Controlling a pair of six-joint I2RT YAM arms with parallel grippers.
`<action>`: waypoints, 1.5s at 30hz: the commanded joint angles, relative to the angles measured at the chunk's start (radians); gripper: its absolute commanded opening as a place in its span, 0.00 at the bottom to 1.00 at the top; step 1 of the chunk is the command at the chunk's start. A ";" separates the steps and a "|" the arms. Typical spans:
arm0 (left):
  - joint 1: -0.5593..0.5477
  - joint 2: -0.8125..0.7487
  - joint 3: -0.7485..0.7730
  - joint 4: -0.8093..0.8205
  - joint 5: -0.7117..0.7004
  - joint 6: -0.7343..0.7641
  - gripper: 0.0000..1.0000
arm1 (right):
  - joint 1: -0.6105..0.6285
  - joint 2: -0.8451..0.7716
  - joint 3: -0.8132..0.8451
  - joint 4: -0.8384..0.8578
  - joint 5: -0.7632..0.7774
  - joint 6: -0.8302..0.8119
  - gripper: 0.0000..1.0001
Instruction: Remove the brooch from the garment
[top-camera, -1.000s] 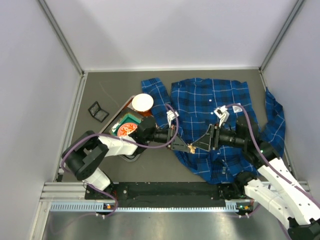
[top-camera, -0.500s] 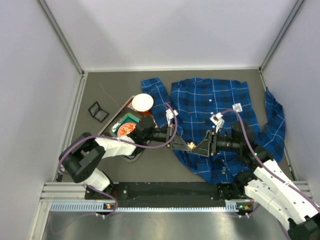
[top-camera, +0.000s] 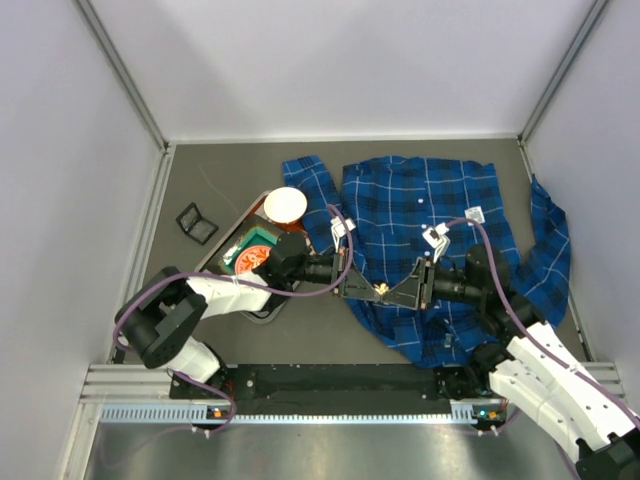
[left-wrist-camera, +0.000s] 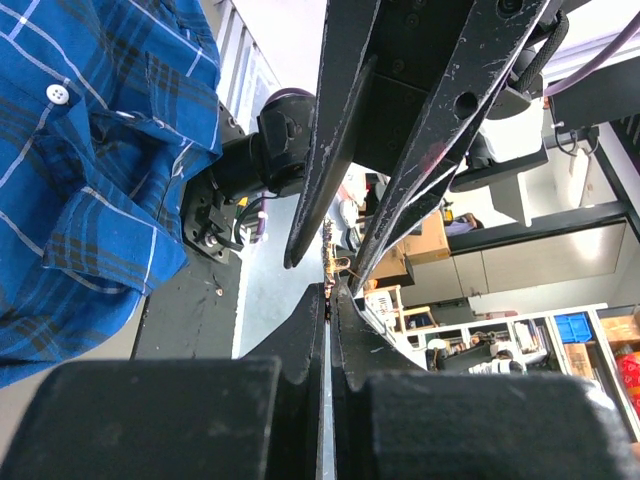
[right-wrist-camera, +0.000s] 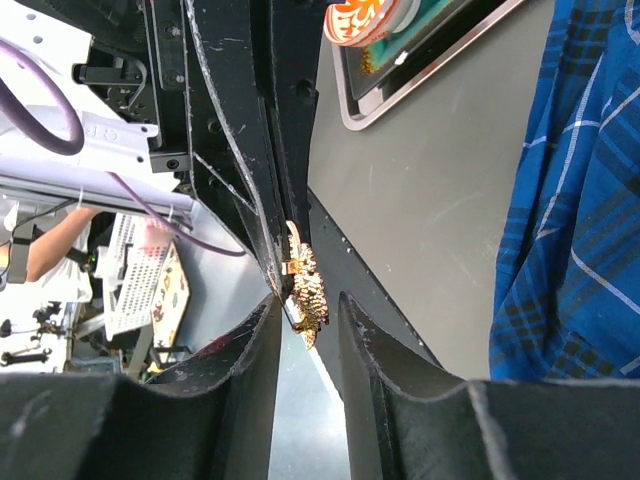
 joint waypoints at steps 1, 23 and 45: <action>-0.004 -0.040 0.028 0.046 0.001 0.002 0.00 | -0.003 -0.003 0.003 0.053 0.010 0.013 0.28; -0.022 -0.066 0.061 -0.050 0.009 0.078 0.00 | -0.003 0.022 -0.011 0.053 0.009 0.032 0.20; -0.033 -0.085 0.063 -0.124 -0.046 0.098 0.00 | -0.001 -0.064 -0.040 0.029 0.102 0.068 0.26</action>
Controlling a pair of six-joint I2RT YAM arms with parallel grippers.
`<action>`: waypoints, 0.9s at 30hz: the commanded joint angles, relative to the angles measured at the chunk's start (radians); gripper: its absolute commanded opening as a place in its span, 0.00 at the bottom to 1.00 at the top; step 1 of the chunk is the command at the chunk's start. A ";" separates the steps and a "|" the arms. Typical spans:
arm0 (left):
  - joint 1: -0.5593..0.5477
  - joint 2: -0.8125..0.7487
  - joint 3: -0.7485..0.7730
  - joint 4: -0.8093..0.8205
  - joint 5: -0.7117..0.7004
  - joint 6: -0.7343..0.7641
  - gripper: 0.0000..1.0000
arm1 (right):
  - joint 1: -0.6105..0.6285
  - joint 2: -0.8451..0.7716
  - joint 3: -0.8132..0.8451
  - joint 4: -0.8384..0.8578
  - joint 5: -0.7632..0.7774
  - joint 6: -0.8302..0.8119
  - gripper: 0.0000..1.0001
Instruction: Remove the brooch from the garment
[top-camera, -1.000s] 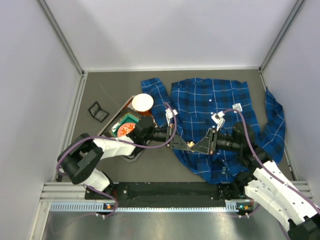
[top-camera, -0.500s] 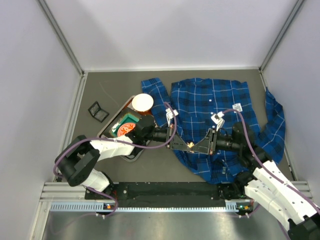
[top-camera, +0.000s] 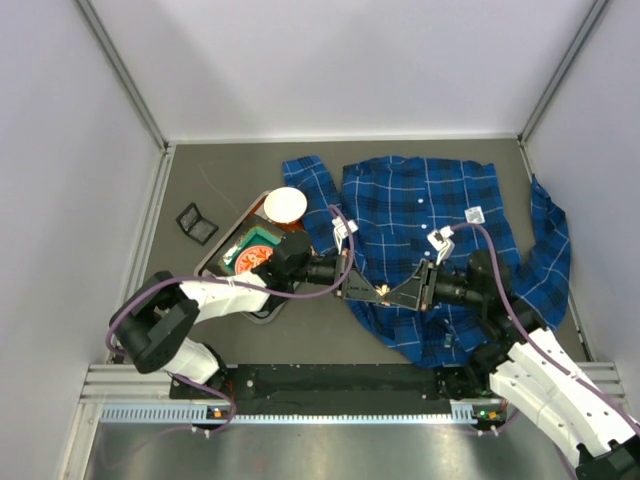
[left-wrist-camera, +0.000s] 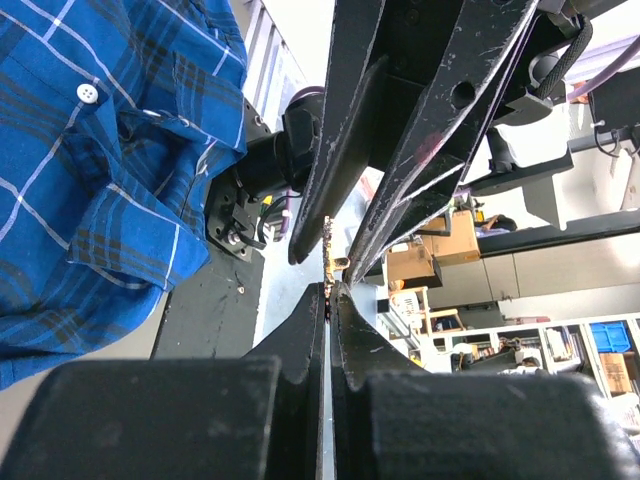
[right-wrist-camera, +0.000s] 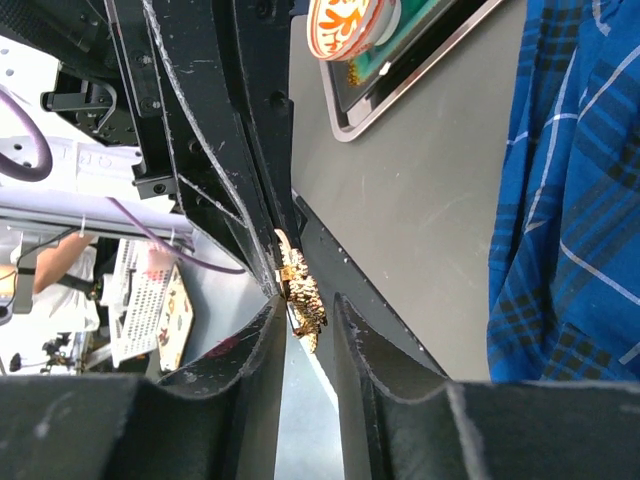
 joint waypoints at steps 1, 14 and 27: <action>-0.012 -0.043 0.036 0.031 -0.003 -0.007 0.00 | -0.001 -0.030 -0.006 0.011 0.062 0.010 0.27; -0.011 -0.075 0.030 -0.029 -0.044 -0.001 0.00 | -0.003 -0.069 0.097 -0.146 0.091 -0.147 0.55; -0.012 -0.141 0.030 -0.143 0.015 0.102 0.00 | -0.001 0.024 0.129 -0.023 -0.027 -0.120 0.47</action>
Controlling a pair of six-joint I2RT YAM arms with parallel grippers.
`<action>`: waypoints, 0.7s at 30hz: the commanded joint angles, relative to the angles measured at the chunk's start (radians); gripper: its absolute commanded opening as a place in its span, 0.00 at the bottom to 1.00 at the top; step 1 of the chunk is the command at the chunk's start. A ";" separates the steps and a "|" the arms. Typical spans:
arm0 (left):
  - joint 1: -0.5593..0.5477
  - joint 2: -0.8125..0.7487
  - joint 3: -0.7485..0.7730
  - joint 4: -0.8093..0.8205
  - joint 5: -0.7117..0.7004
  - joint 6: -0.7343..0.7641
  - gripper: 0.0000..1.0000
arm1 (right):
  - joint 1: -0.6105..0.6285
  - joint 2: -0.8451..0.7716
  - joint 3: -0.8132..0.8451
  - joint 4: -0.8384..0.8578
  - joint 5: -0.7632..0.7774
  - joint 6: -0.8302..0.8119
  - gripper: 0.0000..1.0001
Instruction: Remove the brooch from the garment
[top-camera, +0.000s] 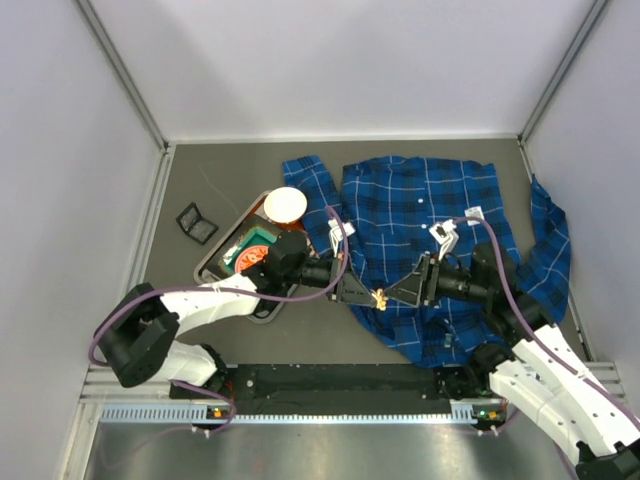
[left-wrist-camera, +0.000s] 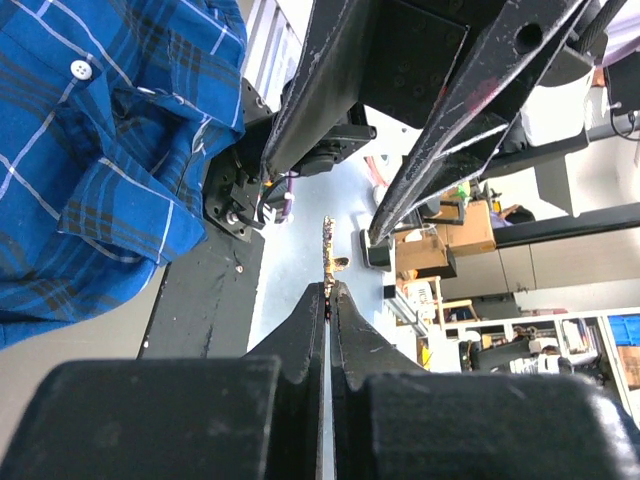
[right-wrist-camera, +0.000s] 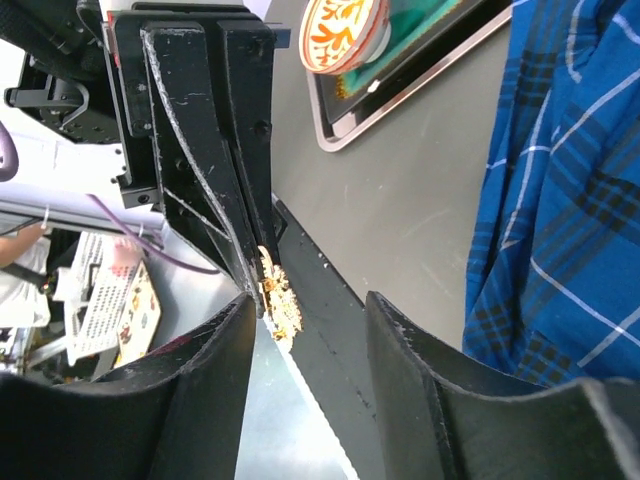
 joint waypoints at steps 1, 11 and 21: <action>-0.004 -0.039 0.027 0.026 0.036 0.039 0.00 | -0.001 0.028 0.029 0.099 -0.113 -0.003 0.45; -0.007 -0.042 0.029 0.054 0.049 0.036 0.00 | -0.001 0.045 -0.023 0.213 -0.219 -0.022 0.23; -0.007 -0.052 0.022 0.072 0.070 0.039 0.00 | -0.001 0.073 -0.065 0.289 -0.295 -0.034 0.22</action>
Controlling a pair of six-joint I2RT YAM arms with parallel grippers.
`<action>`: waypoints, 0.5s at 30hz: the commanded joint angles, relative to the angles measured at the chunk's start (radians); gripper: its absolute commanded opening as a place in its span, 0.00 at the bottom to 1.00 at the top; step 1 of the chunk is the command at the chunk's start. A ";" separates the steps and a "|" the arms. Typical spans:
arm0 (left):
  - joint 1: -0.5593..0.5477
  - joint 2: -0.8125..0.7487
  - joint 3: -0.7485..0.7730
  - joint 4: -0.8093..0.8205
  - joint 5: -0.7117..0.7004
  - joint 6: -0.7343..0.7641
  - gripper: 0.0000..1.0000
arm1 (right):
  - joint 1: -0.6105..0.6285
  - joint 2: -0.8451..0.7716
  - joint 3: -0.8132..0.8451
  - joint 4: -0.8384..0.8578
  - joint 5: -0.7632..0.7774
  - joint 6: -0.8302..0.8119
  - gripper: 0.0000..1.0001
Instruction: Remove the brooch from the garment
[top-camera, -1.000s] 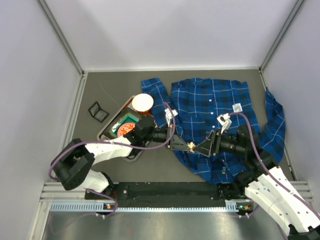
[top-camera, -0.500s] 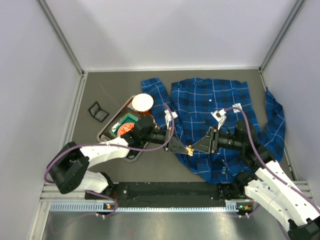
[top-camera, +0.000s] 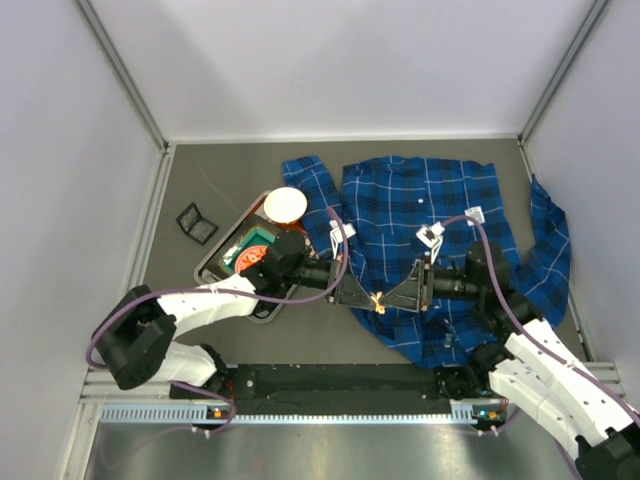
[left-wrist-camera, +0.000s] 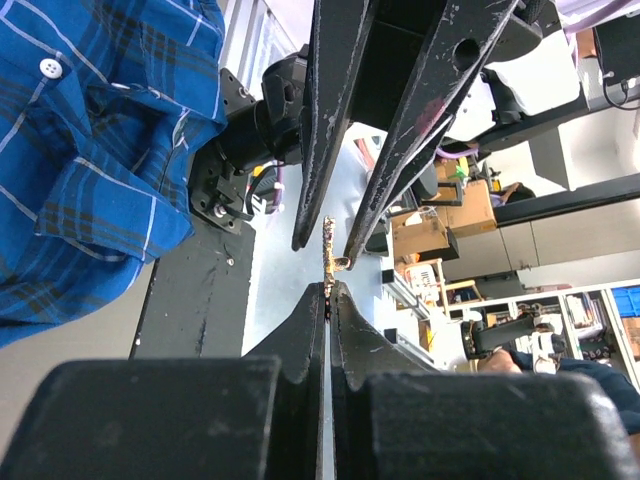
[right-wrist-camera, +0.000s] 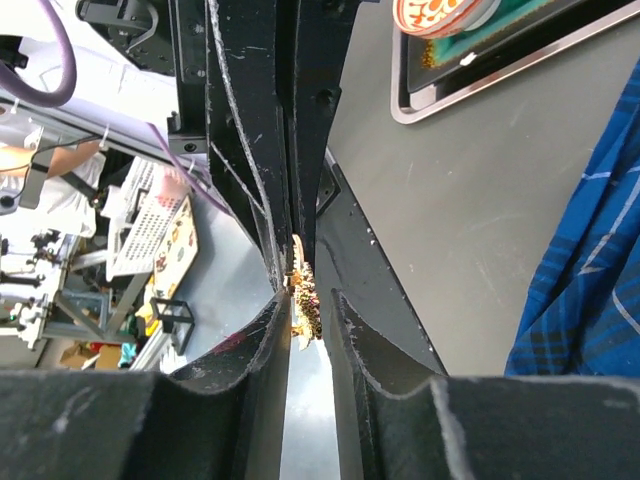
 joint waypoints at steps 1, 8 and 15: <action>-0.005 -0.033 0.021 0.068 0.023 0.015 0.00 | 0.000 0.012 -0.007 0.086 -0.059 -0.029 0.20; -0.006 -0.039 0.012 0.067 0.033 0.026 0.00 | -0.002 0.000 -0.021 0.094 -0.053 -0.034 0.22; -0.008 -0.064 0.006 0.044 0.067 0.060 0.00 | 0.000 -0.017 -0.031 0.092 -0.049 -0.028 0.24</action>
